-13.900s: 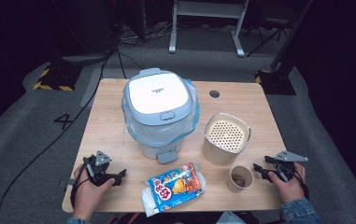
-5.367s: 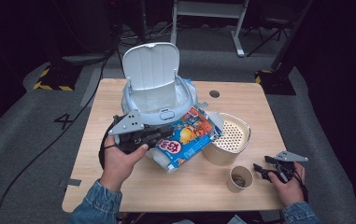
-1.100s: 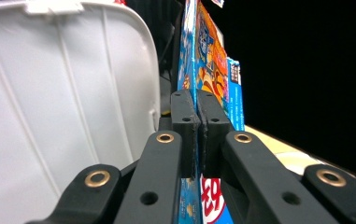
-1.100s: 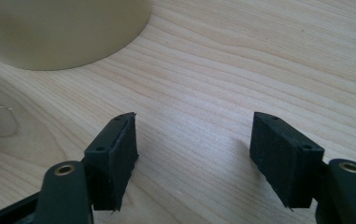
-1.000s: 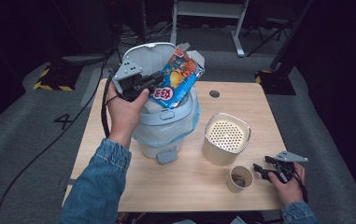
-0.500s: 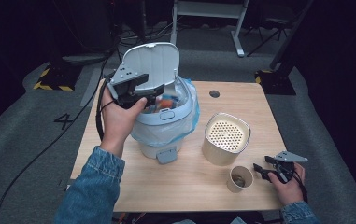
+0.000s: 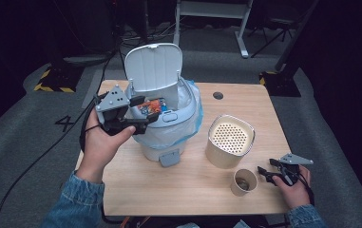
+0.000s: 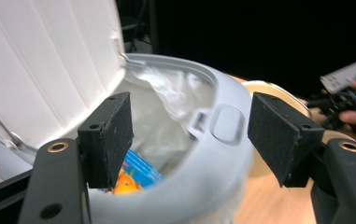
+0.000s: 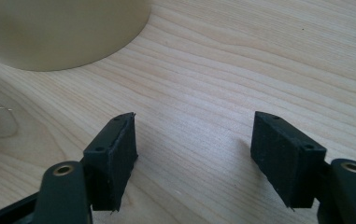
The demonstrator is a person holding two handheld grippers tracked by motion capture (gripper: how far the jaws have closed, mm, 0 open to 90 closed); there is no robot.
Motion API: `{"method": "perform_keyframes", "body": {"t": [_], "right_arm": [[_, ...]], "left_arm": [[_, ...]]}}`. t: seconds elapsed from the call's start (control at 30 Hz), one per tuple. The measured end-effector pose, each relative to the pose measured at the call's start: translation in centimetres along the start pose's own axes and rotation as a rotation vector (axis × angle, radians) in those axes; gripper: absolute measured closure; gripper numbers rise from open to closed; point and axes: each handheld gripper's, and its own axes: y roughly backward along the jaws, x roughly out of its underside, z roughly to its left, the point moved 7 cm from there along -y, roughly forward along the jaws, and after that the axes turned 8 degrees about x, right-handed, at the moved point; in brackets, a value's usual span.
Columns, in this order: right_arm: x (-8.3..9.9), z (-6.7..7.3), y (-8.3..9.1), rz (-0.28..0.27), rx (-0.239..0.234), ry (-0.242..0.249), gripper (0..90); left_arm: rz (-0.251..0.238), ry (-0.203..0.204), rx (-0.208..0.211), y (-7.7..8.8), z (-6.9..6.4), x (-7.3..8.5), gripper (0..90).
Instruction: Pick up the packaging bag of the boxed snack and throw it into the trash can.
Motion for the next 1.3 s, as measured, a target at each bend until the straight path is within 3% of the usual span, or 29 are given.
{"method": "perform_keyframes", "body": {"t": [0.17, 0.3, 0.53, 0.73, 1.13, 1.3], "right_arm": [[0.0, 0.0, -0.1, 0.008, 0.006, 0.001, 23.4], [0.1, 0.2, 0.3, 0.028, -0.021, 0.027, 20.9], [-0.6, 1.2, 2.7, 0.000, -0.082, 0.096, 20.7], [-0.2, 1.9, 4.3, 0.007, -0.124, 0.115, 20.5], [0.8, 4.2, 5.7, 0.024, -0.229, 0.206, 20.1], [0.9, 5.4, 6.0, 0.028, -0.259, 0.242, 18.9]], "left_arm": [[0.012, -0.022, 0.026, 1.0, -1.1, 1.6, 32.3], [0.017, 0.002, 0.031, 1.7, -1.2, 3.6, 32.1], [0.045, 0.036, 0.016, 2.2, -1.2, 7.5, 30.9], [0.062, 0.068, 0.020, 2.0, -0.9, 10.8, 30.1], [0.193, 0.153, -0.044, 1.0, 0.6, 18.8, 30.7], [0.258, 0.162, -0.067, 0.4, 1.4, 21.3, 31.1]]}}
